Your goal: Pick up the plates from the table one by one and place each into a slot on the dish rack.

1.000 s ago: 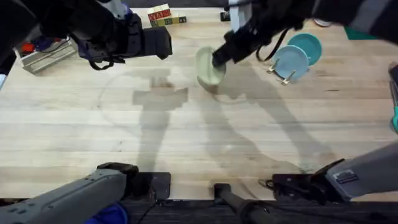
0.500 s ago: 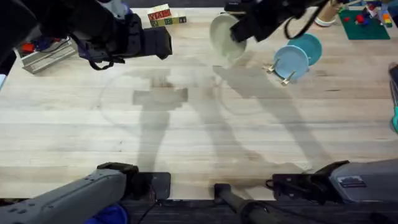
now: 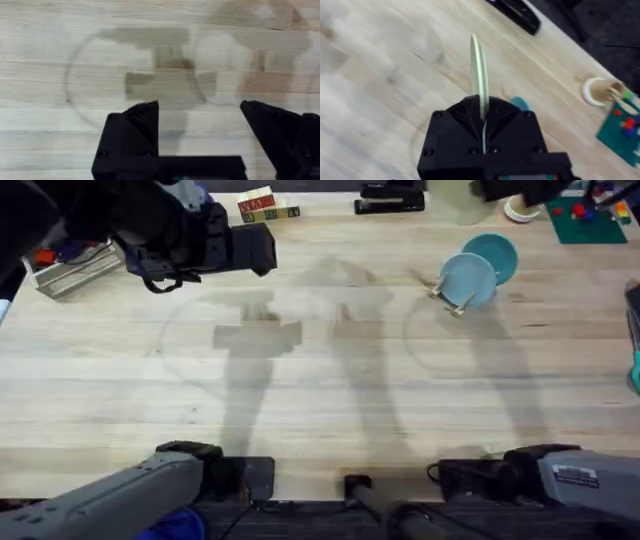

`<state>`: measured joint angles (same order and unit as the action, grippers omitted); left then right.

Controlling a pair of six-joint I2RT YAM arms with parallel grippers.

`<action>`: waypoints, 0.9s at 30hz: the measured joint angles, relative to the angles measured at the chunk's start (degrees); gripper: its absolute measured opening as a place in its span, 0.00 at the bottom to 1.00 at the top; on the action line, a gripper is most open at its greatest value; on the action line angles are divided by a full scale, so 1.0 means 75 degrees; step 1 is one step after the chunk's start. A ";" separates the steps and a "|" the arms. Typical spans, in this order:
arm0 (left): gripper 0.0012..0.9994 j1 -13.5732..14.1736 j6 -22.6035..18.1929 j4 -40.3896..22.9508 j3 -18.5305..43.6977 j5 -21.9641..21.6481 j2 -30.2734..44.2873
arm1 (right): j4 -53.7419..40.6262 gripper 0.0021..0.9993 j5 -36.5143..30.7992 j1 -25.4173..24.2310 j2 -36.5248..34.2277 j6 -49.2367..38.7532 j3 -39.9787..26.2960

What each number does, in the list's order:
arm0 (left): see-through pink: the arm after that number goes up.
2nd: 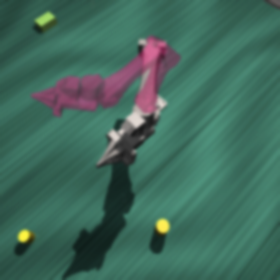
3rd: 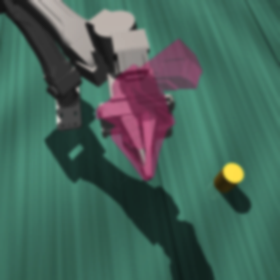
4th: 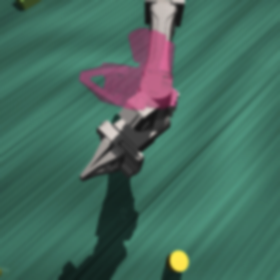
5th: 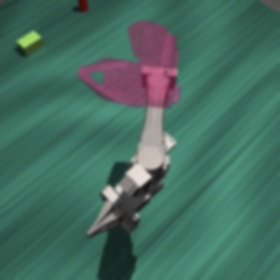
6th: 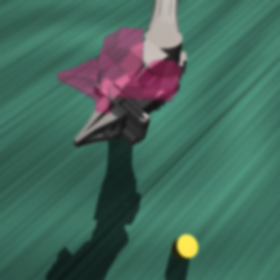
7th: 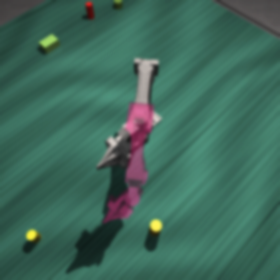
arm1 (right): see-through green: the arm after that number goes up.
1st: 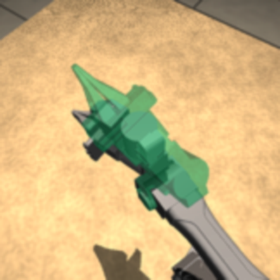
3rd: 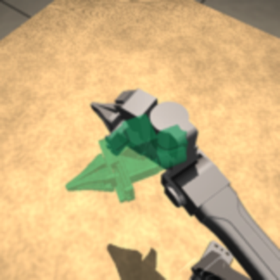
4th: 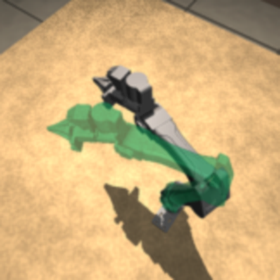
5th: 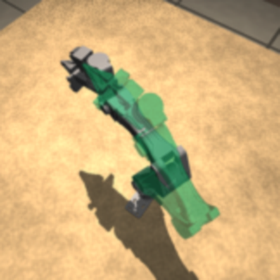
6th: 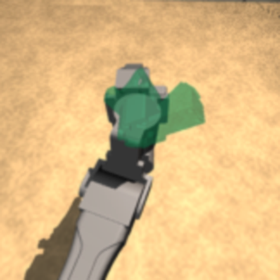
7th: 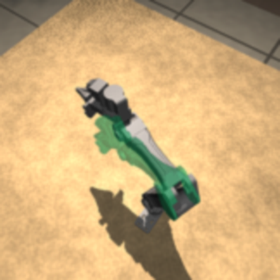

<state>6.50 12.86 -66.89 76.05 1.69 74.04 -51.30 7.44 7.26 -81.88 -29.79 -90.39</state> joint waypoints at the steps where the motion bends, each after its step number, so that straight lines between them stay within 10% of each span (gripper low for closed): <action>1: 0.99 0.0000 0.0000 0.0000 0.0000 0.0000 0.0000 | -0.0001 0.03 0.0000 -0.0132 0.0022 -0.0124 0.0000; 27: 0.99 0.0000 0.0002 0.0000 0.0000 -0.0002 0.0000 | -0.0609 0.03 0.1453 -0.3295 0.0031 -0.1864 0.0000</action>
<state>6.50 12.88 -66.89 76.05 1.68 74.04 -55.87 18.34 -17.45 -81.65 -43.77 -90.39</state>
